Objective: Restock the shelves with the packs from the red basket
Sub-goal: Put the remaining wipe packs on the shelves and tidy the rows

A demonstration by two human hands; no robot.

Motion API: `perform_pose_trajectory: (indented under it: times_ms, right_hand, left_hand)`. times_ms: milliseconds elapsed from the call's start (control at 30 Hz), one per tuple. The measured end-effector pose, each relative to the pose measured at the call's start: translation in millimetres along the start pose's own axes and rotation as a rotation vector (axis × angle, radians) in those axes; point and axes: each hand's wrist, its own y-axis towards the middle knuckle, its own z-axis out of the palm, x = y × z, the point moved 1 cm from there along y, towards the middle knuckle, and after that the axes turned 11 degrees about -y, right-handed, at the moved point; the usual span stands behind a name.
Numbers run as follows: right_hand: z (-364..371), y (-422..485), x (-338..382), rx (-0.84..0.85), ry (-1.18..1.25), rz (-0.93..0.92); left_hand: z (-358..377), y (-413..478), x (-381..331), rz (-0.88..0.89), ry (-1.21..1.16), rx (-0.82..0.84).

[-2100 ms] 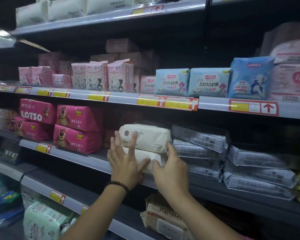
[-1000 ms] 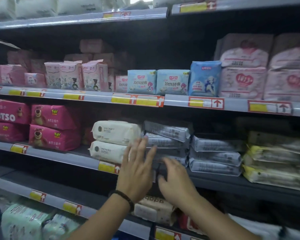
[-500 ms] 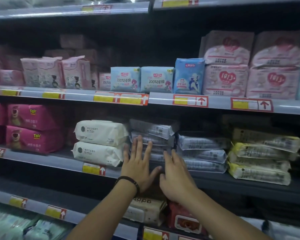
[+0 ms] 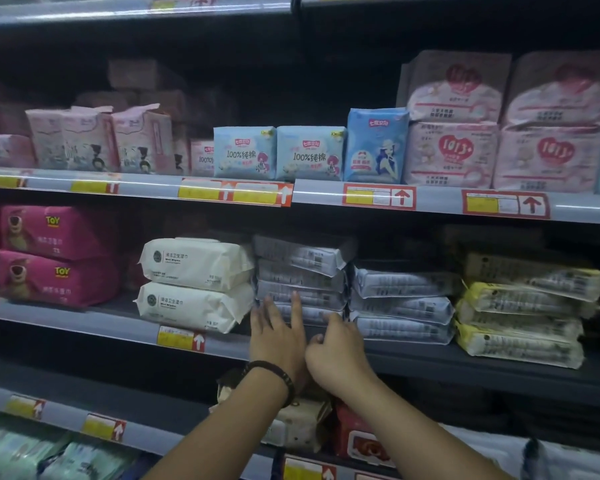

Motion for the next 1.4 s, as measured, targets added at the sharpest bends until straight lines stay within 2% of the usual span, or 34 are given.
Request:
perform_pose_trajectory:
  times_ms: [67,300,500,600,667,767,1033,1167,1300,1400]
  right_hand:
    - [1.1,4.6,0.6,-0.007,0.038,0.028]
    - [1.6,3.4,7.5,-0.008,0.148,0.053]
    - [0.2,-3.7,1.9,-0.009,0.052,-0.03]
    - [-11.6,-6.9,2.9,0.0,-0.099,-0.116]
    - [-21.1,-12.5,7.6,-0.142,-0.208,-0.232]
    - [-28.3,-17.5,17.5,-0.296,-0.27,-0.356]
    - [-37.5,5.0,28.0,-0.168,-0.137,-0.2]
    - [-40.6,9.7,26.6,-0.201,-0.228,-0.172]
    - [-46.2,11.4,37.3,-0.24,-0.358,-0.115]
    - [-47.9,13.5,44.5,-0.234,-0.348,-0.096]
  left_hand:
    - [-4.5,-4.3,-0.8,0.031,0.022,0.031]
    - [-3.2,10.0,15.8,-0.024,-0.054,0.096]
    - [4.4,15.3,21.7,-0.032,-0.087,0.038]
    - [-3.1,5.1,17.0,0.002,-0.106,-0.115]
    - [-9.0,-0.1,14.9,0.075,-0.108,-0.289]
    - [-12.6,2.7,16.4,0.109,-0.111,-0.361]
    - [-12.9,28.4,14.7,0.146,-0.134,-0.38]
    - [-11.4,40.4,19.2,0.174,-0.174,-0.454]
    - [-6.1,45.2,11.4,0.151,-0.162,-0.387]
    - [-7.6,44.5,2.8,0.123,-0.172,-0.335]
